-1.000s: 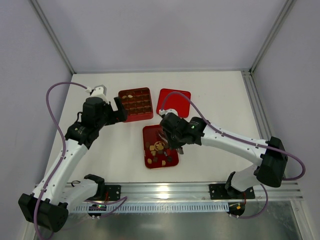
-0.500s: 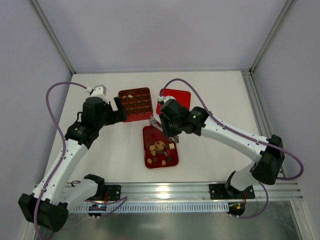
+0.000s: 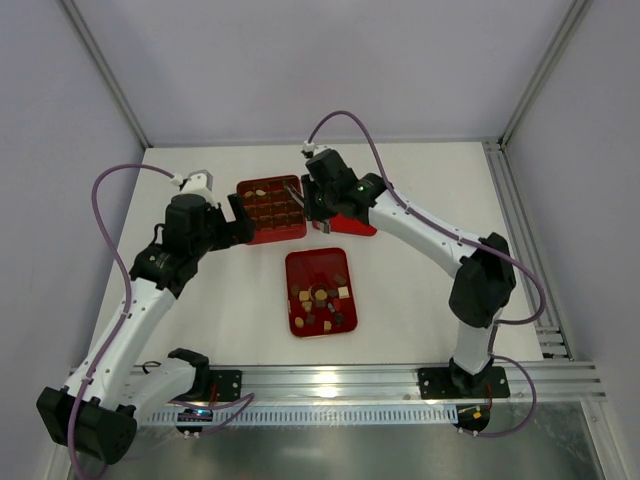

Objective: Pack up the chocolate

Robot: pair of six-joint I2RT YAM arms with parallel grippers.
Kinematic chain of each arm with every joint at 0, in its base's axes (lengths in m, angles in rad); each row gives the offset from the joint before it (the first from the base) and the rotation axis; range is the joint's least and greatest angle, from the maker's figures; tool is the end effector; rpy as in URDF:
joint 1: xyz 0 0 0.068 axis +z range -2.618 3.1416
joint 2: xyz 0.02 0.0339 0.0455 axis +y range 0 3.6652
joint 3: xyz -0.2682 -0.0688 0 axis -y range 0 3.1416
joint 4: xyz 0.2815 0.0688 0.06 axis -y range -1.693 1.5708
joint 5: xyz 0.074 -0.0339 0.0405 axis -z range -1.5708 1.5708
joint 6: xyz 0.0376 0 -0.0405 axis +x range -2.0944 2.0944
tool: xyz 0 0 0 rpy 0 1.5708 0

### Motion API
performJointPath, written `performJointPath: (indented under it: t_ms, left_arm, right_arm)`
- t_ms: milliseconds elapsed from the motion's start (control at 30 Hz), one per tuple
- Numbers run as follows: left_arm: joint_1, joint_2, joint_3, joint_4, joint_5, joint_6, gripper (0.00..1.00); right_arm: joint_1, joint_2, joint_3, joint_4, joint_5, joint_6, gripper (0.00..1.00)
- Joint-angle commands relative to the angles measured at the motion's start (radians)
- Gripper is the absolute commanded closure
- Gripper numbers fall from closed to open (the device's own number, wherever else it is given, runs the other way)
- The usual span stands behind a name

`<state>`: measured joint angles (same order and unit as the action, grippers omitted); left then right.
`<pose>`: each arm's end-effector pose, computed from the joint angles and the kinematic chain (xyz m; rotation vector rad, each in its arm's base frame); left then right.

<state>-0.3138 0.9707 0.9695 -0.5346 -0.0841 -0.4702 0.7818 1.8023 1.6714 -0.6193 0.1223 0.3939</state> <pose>0.2349 -0.0729 0.3376 -0.2170 2.1166 -0.3799 0.3225 0.3137 0.3214 -0.3927 2.3248 0.4485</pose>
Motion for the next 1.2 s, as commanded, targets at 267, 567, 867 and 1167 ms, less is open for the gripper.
performJointPath:
  t_ms: [267, 567, 867, 1167]
  left_arm:
    - [0.005, 0.000, -0.003, 0.038, 0.018, -0.007, 0.01]
    - [0.005, -0.001, -0.005, 0.038, 0.017, -0.007, 0.00]
    - [0.005, 0.000, -0.003, 0.041, 0.023, -0.007, 0.00]
    - [0.005, -0.001, -0.005, 0.041, 0.026, -0.010, 0.00]
  right_arm:
    - [-0.029, 0.039, 0.080, 0.109, -0.023, -0.021, 0.74]
    - [-0.039, -0.035, 0.065, 0.046, 0.026, -0.023, 0.73]
    - [-0.091, -0.136, -0.030, 0.010, 0.074, -0.012, 0.73]
    - [-0.186, -0.172, -0.097, -0.033, 0.106, 0.016, 0.73]
